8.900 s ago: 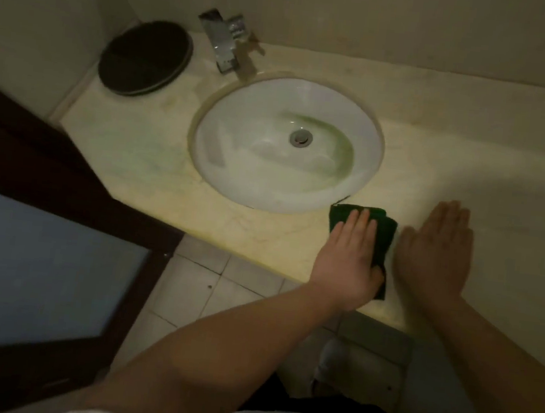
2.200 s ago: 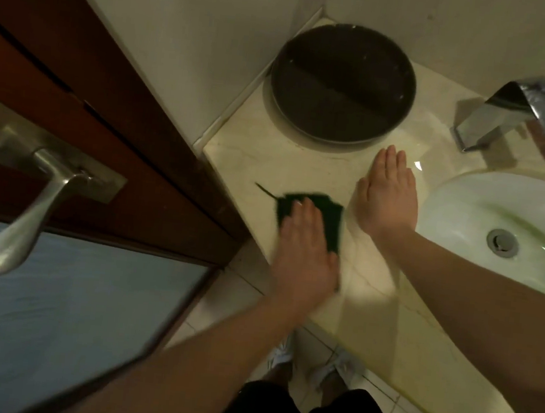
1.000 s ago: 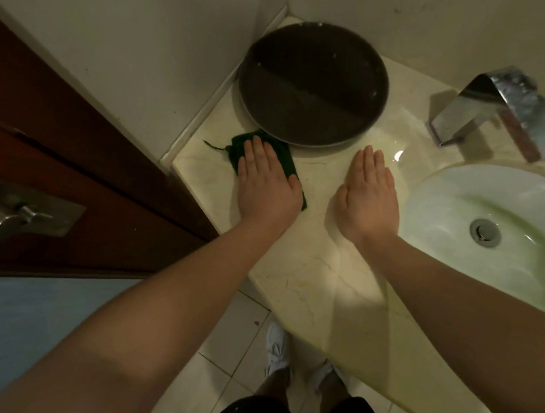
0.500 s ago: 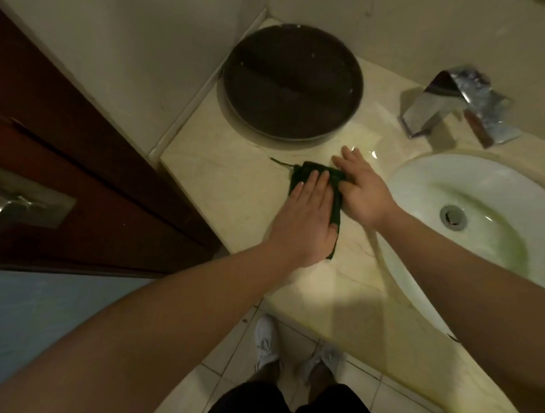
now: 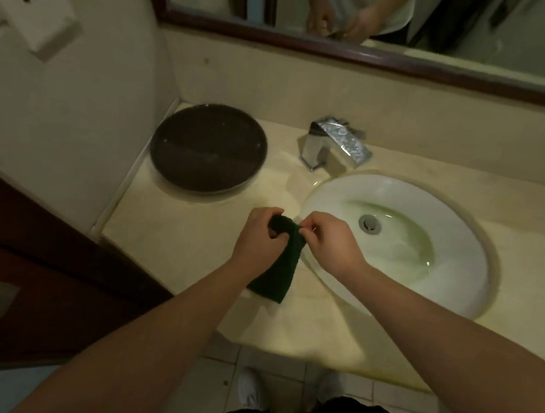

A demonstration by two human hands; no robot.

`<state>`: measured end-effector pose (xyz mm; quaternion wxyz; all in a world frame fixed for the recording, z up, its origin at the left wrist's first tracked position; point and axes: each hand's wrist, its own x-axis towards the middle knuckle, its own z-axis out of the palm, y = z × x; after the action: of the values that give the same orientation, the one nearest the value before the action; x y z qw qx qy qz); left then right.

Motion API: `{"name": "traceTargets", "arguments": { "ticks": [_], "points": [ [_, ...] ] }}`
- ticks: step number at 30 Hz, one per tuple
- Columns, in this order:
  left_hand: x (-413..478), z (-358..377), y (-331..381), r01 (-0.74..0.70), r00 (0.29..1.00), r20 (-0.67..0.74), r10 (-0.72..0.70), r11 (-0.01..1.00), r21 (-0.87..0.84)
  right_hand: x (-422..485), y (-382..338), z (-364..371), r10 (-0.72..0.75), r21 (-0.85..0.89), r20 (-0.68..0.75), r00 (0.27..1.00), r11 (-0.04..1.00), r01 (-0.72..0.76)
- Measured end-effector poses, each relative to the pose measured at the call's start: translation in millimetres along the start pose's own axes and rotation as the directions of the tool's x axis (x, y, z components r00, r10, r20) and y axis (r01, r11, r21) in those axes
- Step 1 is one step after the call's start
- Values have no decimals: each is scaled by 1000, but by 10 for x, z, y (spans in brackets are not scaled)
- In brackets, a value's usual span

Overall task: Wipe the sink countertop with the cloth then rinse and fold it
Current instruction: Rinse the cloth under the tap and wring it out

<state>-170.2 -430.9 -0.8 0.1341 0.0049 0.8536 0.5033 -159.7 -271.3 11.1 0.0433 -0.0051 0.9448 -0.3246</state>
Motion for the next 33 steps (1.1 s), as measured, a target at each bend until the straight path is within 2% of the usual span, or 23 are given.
{"name": "traceTargets", "arguments": {
  "ticks": [3,7,10,12,14,16,18,20,23,25,29,31,33],
  "points": [
    [31,108,164,-43,997,65,36,994,97,-87,56,-211,-53,-16,-81,995,999,52],
    [54,251,495,-141,989,46,138,988,68,-135,208,-555,-49,-31,-112,993,998,45],
    [60,413,829,-214,976,-14,215,975,59,-130,323,-854,-19,-30,-118,993,999,16],
    [86,516,1038,-227,968,-94,233,972,66,-117,401,-1055,17,35,-148,989,999,-12],
    [98,600,1200,-201,962,-182,203,979,32,-113,496,-1234,44,64,-128,991,997,-36],
    [87,687,1319,-169,959,-235,161,985,-17,-112,617,-1380,36,-33,-75,997,999,-39],
    [116,779,1426,-146,950,-276,143,989,12,-104,721,-1529,-19,-136,-55,998,991,11],
    [183,853,1545,-71,935,-346,79,997,36,-91,774,-1696,-89,-143,-111,990,987,73],
    [255,951,1705,-2,900,-435,-27,998,-67,-82,812,-1937,-151,-183,-232,961,977,109],
    [244,1033,1794,-2,917,-397,-39,995,-102,-89,848,-2086,-160,-218,-284,945,971,98],
    [187,1235,1990,-73,975,-212,62,996,-47,-69,906,-2382,-242,-281,-332,912,948,149],
    [201,1292,2053,-100,975,-206,89,994,-41,-45,920,-2479,-271,-295,-303,913,938,181],
    [215,1314,2103,-115,969,-223,104,992,-41,-19,948,-2546,-227,-218,-367,902,964,153]
  ]
}}
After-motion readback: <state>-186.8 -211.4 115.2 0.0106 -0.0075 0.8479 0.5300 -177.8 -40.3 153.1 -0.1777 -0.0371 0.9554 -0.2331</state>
